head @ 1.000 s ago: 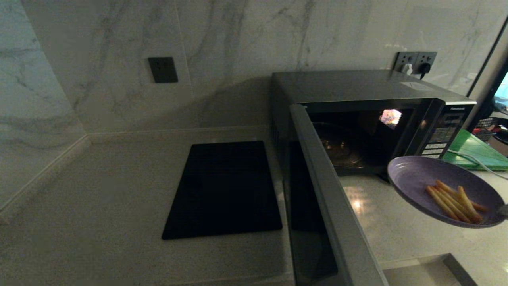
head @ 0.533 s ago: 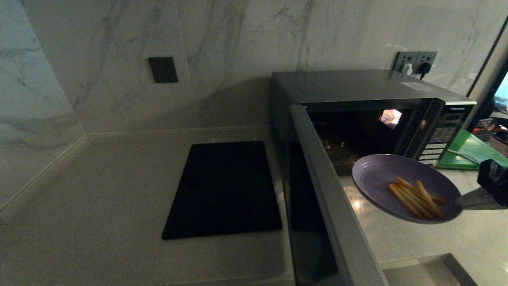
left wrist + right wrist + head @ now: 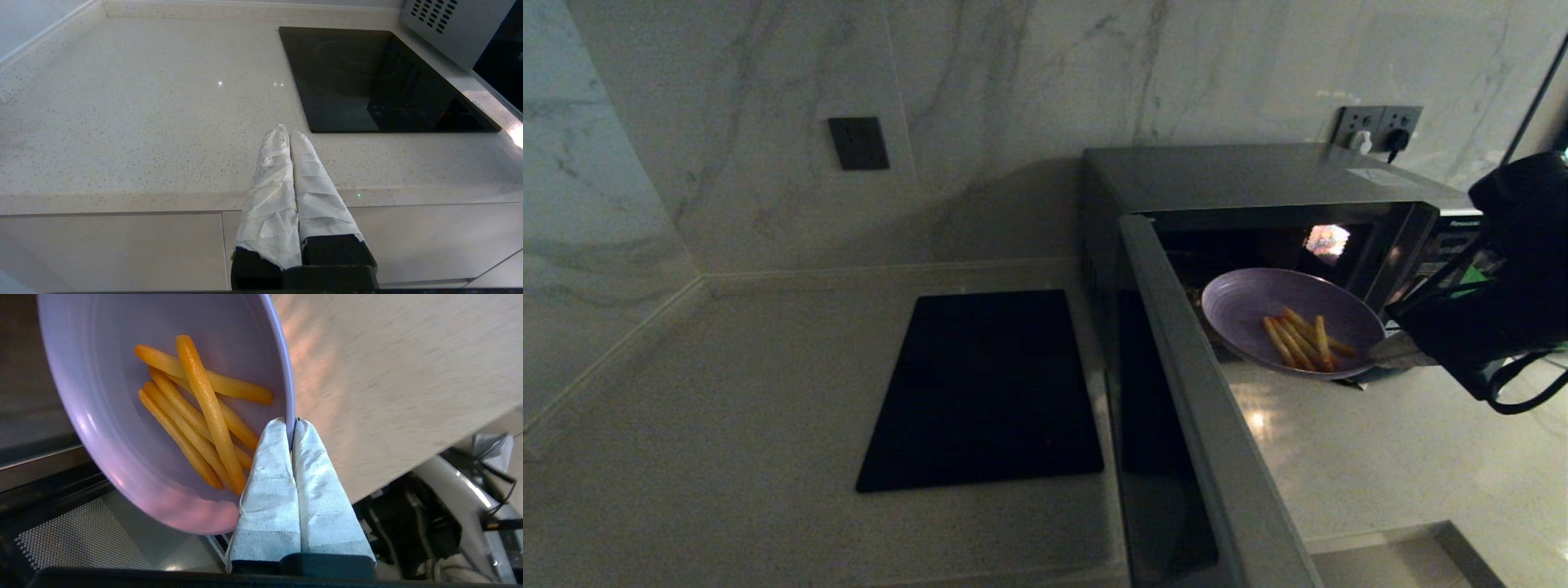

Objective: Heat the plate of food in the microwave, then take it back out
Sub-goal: Put the plate in the microwave oven

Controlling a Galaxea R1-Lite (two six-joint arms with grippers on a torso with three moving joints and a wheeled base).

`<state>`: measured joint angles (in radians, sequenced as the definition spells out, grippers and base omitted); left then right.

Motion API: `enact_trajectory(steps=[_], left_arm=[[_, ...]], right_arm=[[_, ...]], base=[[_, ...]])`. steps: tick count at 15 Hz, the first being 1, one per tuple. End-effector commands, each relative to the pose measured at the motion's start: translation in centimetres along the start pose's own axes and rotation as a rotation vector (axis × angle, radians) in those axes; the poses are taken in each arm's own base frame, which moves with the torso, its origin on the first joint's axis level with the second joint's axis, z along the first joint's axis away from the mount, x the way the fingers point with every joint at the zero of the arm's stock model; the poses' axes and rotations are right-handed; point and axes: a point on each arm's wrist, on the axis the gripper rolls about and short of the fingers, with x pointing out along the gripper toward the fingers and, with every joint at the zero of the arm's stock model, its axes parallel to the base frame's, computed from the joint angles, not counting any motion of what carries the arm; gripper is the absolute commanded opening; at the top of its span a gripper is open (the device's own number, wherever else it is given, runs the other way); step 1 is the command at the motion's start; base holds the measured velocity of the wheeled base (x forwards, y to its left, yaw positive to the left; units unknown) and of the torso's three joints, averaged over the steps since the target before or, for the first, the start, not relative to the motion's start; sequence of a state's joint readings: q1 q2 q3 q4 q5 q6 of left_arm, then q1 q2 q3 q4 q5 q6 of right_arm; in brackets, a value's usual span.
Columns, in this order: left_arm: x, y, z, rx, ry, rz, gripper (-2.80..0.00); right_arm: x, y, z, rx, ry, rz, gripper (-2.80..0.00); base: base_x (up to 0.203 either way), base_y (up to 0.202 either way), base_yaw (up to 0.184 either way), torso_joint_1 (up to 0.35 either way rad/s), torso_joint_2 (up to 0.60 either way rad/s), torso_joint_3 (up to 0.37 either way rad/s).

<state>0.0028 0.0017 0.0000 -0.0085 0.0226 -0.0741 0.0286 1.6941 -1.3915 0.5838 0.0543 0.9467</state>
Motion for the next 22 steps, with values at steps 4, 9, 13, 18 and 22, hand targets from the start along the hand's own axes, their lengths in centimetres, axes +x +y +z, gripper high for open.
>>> enact_trajectory(steps=[4,9,13,18,22], left_arm=[[0.0,0.0,0.0,-0.001,-0.001,0.001,-2.80],[0.0,0.0,-0.2,-0.001,0.023,0.002,-2.80],[0.0,0.0,0.0,-0.001,0.000,0.001,-2.80],[0.0,0.0,0.0,-0.001,-0.001,0.001,-2.80],[0.0,0.0,0.0,-0.001,-0.001,0.001,-2.80]], right_arm=[[3.0,2.2,0.0,0.067,0.038,-0.005,-2.80],[5.7,3.2,0.6,0.139,0.042,-0.031,-2.80],[7.8,3.6,0.6,0.134,0.028,-0.071,-2.80],[9.2,4.3,1.0,0.127,-0.016,-0.086,-2.80],[10.1,5.1,0.9,0.113,-0.025,-0.082,-2.80]], base=[[0.000,0.000,0.000,0.000,0.00,0.000],[0.000,0.000,0.000,0.000,0.00,0.000],[0.000,0.000,0.000,0.000,0.00,0.000],[0.000,0.000,0.000,0.000,0.00,0.000],[0.000,0.000,0.000,0.000,0.00,0.000]])
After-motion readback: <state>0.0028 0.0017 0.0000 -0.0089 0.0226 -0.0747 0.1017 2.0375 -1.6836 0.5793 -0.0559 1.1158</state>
